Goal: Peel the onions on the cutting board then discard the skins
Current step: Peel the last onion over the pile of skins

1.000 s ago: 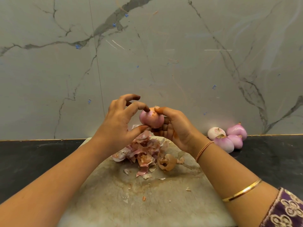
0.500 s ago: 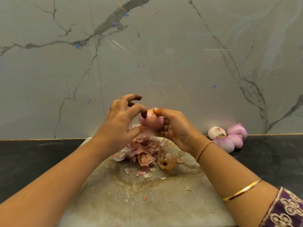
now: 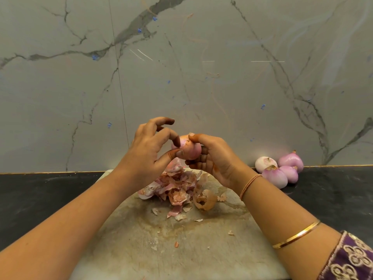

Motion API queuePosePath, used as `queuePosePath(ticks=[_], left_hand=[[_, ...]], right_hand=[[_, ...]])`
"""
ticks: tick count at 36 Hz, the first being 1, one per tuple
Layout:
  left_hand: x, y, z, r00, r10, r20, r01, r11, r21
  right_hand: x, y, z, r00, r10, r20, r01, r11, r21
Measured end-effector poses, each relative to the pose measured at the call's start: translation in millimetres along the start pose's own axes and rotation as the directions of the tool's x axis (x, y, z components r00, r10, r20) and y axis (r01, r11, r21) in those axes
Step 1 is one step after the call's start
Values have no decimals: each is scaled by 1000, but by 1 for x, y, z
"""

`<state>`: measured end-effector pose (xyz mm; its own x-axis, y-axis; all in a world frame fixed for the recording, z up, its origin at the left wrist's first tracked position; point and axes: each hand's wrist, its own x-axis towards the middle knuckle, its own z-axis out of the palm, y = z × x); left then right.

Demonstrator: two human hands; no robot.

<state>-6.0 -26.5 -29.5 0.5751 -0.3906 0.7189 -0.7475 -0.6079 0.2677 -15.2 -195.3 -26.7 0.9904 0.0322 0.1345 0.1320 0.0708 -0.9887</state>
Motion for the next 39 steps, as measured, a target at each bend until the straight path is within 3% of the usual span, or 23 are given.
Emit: queuePosePath(ticks=[6, 16, 26, 39], left_hand=[[1, -1, 0, 1000, 15, -5, -15, 999, 40], [-2, -1, 3, 988, -2, 151, -19, 990, 140], [-1, -1, 3, 999, 14, -34, -13, 999, 41], [0, -3, 4, 996, 72, -56, -69, 996, 55]], right_hand=[[1, 0, 1, 999, 34, -19, -32, 998, 52], [1, -7, -9, 987, 148, -57, -115, 915, 388], [-1, -4, -5, 990, 138, -18, -129, 960, 247], [-2, -2, -1, 994, 101, 32, -105, 985, 137]])
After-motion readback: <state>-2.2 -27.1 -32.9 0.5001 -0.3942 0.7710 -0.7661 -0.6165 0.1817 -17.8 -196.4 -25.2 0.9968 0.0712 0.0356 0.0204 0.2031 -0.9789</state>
